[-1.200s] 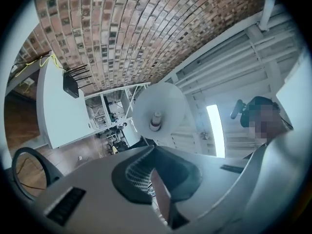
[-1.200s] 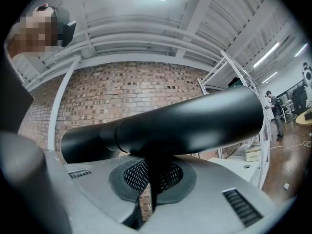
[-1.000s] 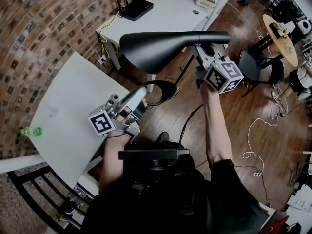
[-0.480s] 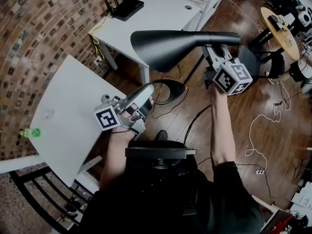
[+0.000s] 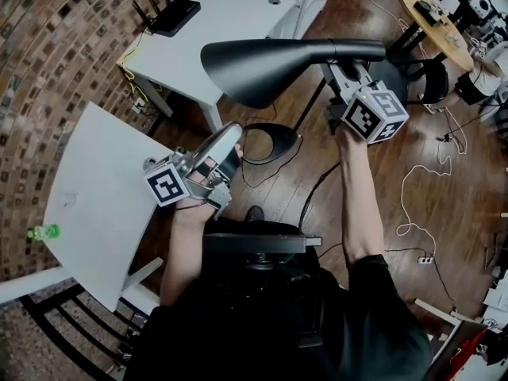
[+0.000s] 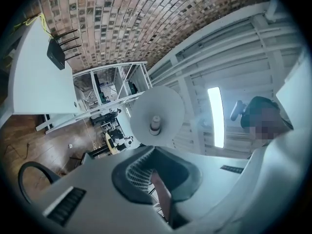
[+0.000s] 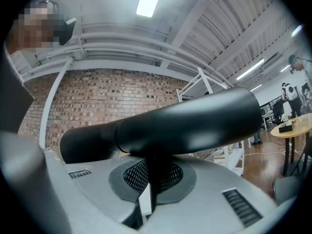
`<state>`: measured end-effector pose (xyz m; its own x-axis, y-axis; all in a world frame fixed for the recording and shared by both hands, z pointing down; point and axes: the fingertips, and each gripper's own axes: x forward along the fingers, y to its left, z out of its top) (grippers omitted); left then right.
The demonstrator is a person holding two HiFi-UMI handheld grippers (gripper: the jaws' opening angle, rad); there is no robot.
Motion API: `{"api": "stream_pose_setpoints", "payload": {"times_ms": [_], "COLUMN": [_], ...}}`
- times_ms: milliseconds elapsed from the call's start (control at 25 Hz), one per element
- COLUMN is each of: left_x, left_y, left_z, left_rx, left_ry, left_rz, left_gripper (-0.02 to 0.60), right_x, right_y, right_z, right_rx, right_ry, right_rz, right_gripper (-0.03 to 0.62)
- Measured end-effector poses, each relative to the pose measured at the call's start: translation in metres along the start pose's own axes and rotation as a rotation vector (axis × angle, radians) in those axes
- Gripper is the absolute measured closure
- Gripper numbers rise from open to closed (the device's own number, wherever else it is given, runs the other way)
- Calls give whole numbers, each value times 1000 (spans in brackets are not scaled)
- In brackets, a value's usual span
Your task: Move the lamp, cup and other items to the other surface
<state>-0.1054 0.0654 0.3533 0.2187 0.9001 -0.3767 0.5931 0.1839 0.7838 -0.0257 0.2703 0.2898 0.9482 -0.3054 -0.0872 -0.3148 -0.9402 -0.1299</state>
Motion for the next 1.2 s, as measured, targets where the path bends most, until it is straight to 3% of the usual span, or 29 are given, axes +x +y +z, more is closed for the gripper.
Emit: {"api": "stream_pose_setpoints", "payload": {"times_ms": [560,1200], "left_x": [44,118], "left_y": [33,128], "left_z": [-6,75], "left_rx": [-67,-129], "left_ry": [69,129], "left_rz": [-26,-83], "left_gripper": [578,578], "right_x": [-9,77], "right_y": [-54,-139], "right_z": [-9,-3], "right_rx": [17,-10], "right_ry": [21,27], "right_rz": [-91,-209], "right_gripper": [582,582]}}
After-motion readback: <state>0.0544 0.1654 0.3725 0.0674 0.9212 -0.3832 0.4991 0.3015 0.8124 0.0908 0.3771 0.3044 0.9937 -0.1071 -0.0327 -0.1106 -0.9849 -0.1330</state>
